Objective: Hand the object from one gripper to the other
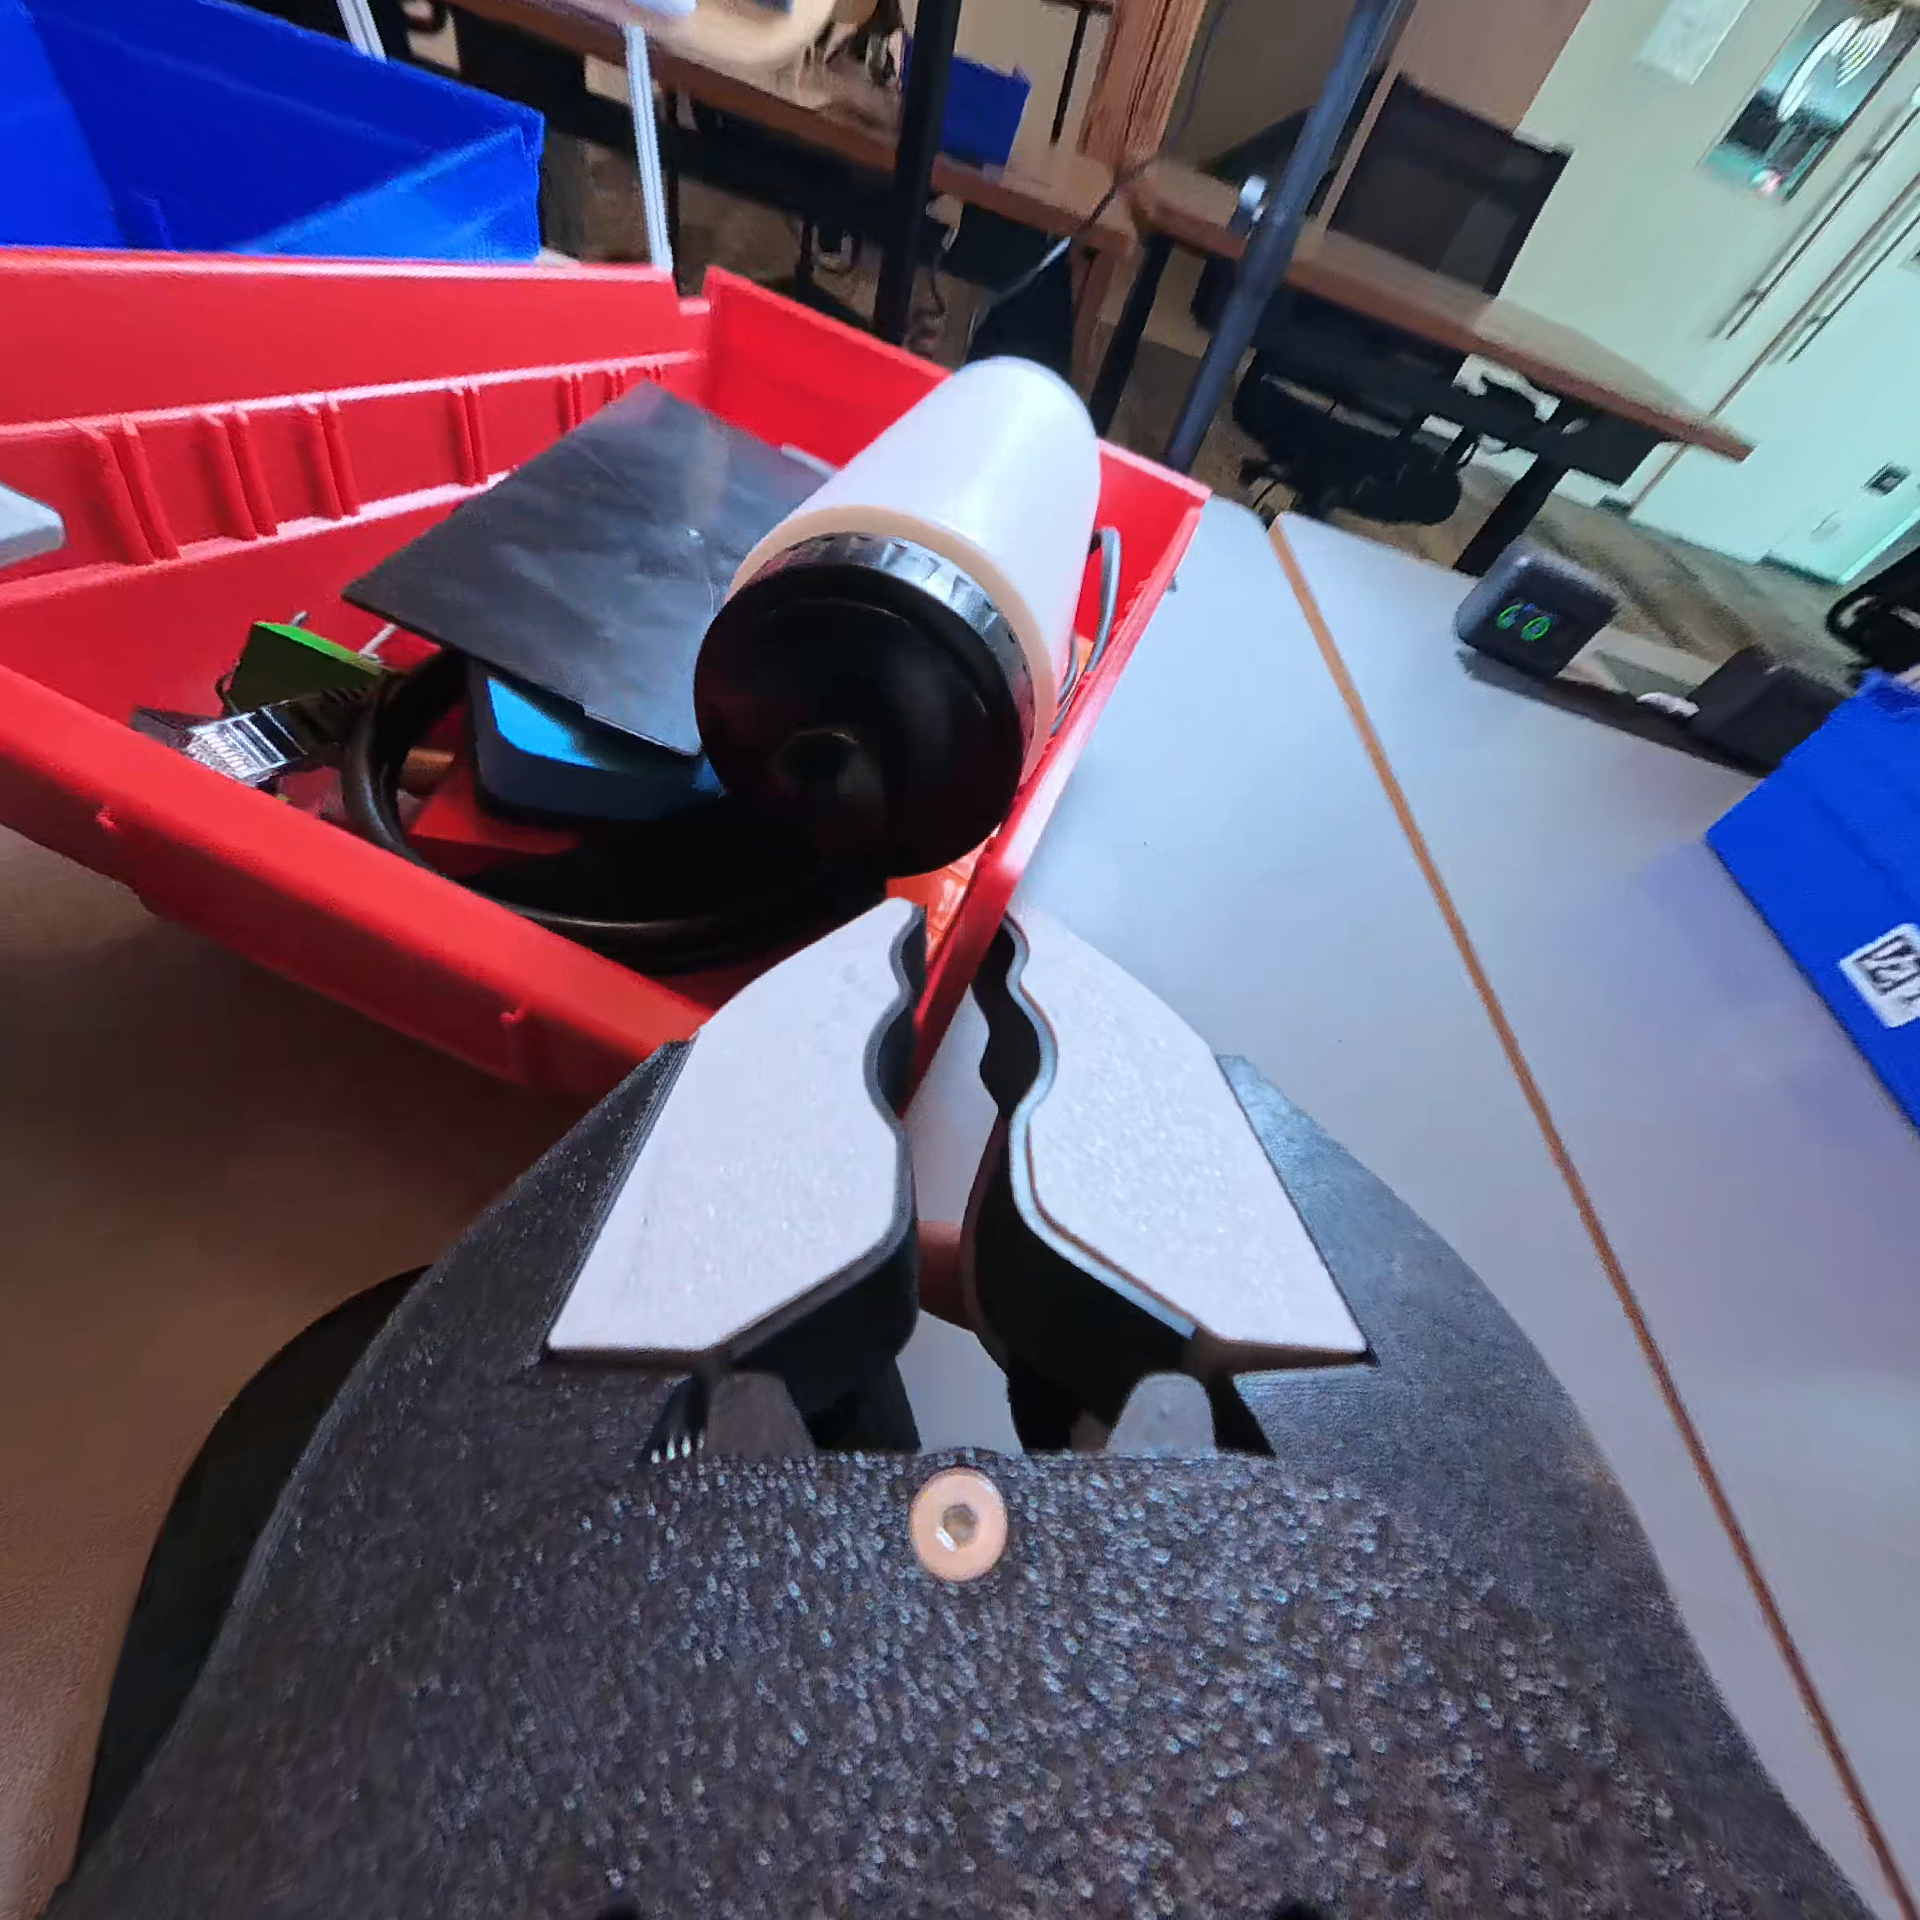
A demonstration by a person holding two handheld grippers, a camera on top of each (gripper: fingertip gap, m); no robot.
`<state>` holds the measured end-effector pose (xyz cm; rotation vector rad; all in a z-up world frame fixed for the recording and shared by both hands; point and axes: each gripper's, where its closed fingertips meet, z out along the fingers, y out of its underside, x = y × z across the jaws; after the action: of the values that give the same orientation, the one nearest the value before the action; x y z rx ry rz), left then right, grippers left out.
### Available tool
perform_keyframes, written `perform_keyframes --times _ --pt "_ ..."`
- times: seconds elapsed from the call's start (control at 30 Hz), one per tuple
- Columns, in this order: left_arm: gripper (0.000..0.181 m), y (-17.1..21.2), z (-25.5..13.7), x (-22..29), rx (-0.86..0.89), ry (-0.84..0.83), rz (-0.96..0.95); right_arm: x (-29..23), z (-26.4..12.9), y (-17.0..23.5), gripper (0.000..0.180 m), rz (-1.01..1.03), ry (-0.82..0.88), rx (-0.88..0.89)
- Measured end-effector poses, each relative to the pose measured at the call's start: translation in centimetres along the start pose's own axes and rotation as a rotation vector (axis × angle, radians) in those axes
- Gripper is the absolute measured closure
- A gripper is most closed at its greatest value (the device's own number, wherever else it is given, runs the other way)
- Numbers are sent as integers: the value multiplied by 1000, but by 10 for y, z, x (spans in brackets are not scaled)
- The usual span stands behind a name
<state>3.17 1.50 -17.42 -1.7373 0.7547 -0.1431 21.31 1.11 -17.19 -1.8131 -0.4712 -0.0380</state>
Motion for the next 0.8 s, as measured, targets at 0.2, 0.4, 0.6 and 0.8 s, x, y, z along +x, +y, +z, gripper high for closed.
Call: perform_keyframes --times 0.2,0.4,0.6,0.8 --pt "171 -33 -38 -3 70 -47 92 -3 -36 -33 173 -42 14 92" --pt "171 -75 -108 -30 173 -168 154 -27 -73 -104 172 -90 -36 266" --pt "171 -87 -199 -95 209 -353 154 -100 -78 -182 171 -110 -200 428" --pt "172 -48 -283 -167 144 -546 160 -211 -55 -228 169 -135 -421 500"
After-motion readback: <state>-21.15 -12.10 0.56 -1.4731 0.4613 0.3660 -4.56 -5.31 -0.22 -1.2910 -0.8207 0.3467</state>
